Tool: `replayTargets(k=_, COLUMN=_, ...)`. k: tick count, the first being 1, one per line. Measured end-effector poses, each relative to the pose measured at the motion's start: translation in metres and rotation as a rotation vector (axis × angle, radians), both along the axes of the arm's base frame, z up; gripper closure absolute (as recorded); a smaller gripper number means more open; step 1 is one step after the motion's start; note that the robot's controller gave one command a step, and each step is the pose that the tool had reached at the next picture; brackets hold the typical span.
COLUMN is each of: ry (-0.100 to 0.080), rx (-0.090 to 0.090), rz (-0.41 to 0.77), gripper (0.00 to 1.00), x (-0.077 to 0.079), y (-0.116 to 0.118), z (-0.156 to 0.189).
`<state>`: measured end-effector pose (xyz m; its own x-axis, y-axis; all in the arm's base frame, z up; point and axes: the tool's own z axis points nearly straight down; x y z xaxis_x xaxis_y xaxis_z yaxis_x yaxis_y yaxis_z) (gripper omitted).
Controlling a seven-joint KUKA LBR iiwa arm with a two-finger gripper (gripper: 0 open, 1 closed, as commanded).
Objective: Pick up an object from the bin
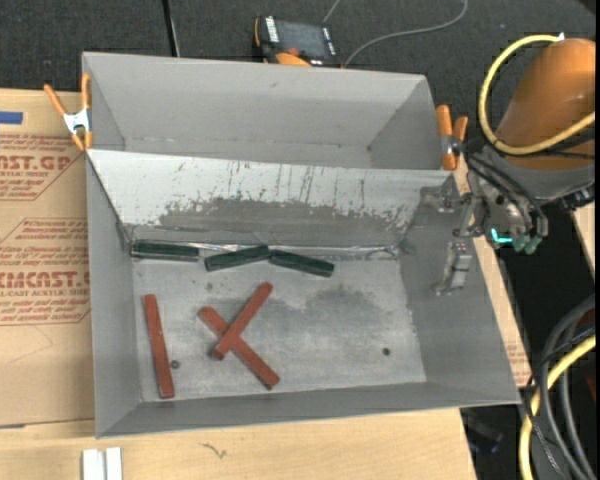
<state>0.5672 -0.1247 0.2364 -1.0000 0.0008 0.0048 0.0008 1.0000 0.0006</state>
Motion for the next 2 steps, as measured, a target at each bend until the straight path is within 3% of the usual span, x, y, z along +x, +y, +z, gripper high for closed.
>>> replayTargets(k=1, ry=0.0, rx=0.003, rz=0.115, gripper=0.0, x=0.021, y=0.067, z=-0.123)
replayTargets(k=2, ry=-0.005, rx=0.003, rz=0.162, gripper=0.0, x=0.025, y=0.14, z=-0.141)
